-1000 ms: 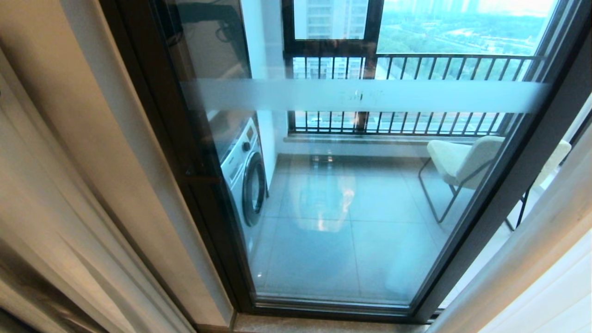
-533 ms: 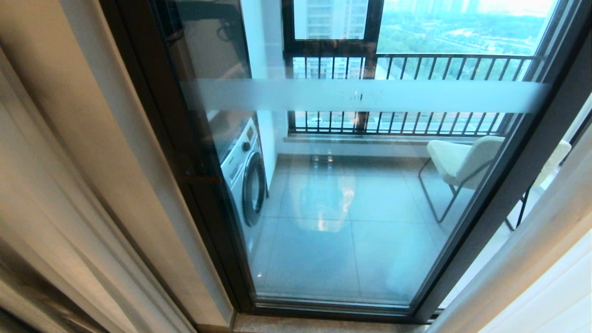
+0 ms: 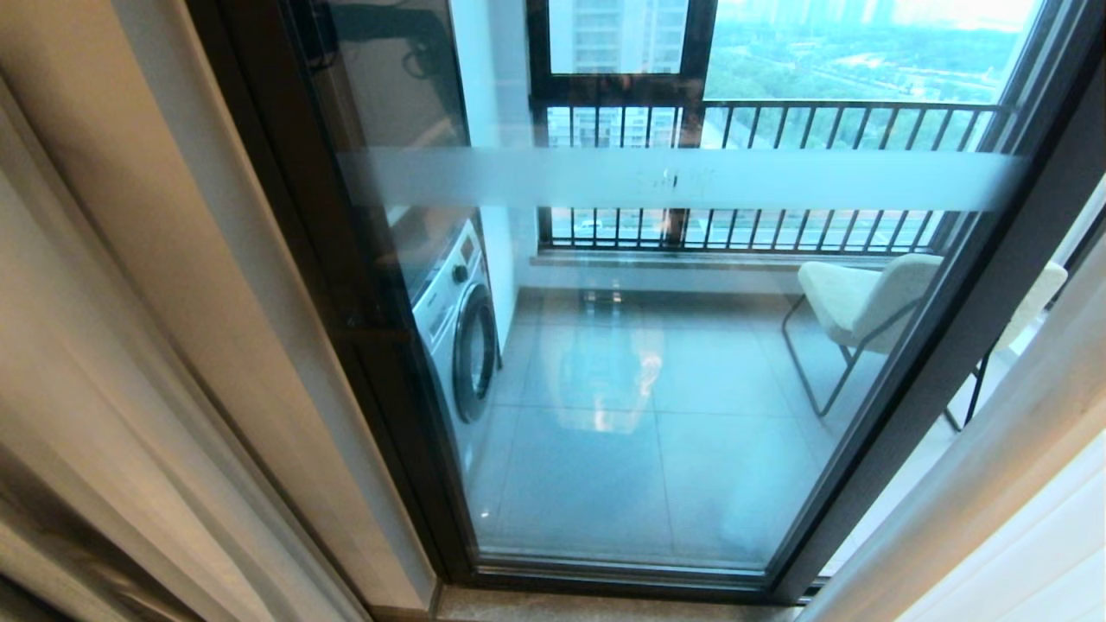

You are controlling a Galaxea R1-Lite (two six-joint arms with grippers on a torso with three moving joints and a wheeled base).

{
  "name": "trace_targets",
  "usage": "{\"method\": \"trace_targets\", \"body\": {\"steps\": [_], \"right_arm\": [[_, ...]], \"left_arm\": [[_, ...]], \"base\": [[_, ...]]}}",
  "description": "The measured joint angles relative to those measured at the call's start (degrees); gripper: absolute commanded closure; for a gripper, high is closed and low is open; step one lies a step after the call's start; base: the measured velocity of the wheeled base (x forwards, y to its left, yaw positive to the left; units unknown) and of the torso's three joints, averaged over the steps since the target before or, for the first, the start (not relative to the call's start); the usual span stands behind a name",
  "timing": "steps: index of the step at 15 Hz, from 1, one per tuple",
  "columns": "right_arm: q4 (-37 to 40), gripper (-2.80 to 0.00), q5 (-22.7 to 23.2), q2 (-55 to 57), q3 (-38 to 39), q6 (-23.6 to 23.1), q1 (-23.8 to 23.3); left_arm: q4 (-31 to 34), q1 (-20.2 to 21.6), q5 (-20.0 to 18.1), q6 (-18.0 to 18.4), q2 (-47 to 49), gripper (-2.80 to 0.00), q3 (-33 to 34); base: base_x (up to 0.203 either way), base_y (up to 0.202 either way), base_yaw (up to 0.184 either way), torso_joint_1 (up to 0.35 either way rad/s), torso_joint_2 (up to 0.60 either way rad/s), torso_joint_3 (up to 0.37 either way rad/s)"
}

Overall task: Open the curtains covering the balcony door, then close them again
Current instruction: Close the inner curtains on both sides

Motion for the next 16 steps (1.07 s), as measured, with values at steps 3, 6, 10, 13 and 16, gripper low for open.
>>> {"method": "trace_targets", "body": {"steps": [3,6,10,13,16], "right_arm": [[-0.01,0.00,0.01,-0.01,0.00,0.00,-0.02],[-0.02,0.00,0.01,0.01,0.00,0.02,0.00],[-0.02,0.00,0.00,0.01,0.00,0.00,0.00],[-0.02,0.00,0.00,0.00,0.00,0.00,0.00],[0.00,0.00,0.02,0.01,0.00,0.00,0.00]], "left_arm": [[-4.79,0.00,-0.25,0.05,0.94,-2.80,0.00],[-5.71,-0.06,-0.26,0.08,1.61,-2.80,0.02],[-6.14,-0.06,-0.26,0.07,2.02,0.00,0.06],[-6.47,-0.09,-0.20,0.13,1.94,0.00,0.06],[-6.45,-0.09,-0.11,0.07,1.55,0.00,0.06]], "base": [[0.000,0.000,0.000,0.000,0.00,0.000],[0.000,0.000,0.000,0.000,0.00,0.000],[0.000,0.000,0.000,0.000,0.00,0.000],[0.000,0.000,0.000,0.000,0.00,0.000],[0.000,0.000,0.000,0.000,0.00,0.000]]}}
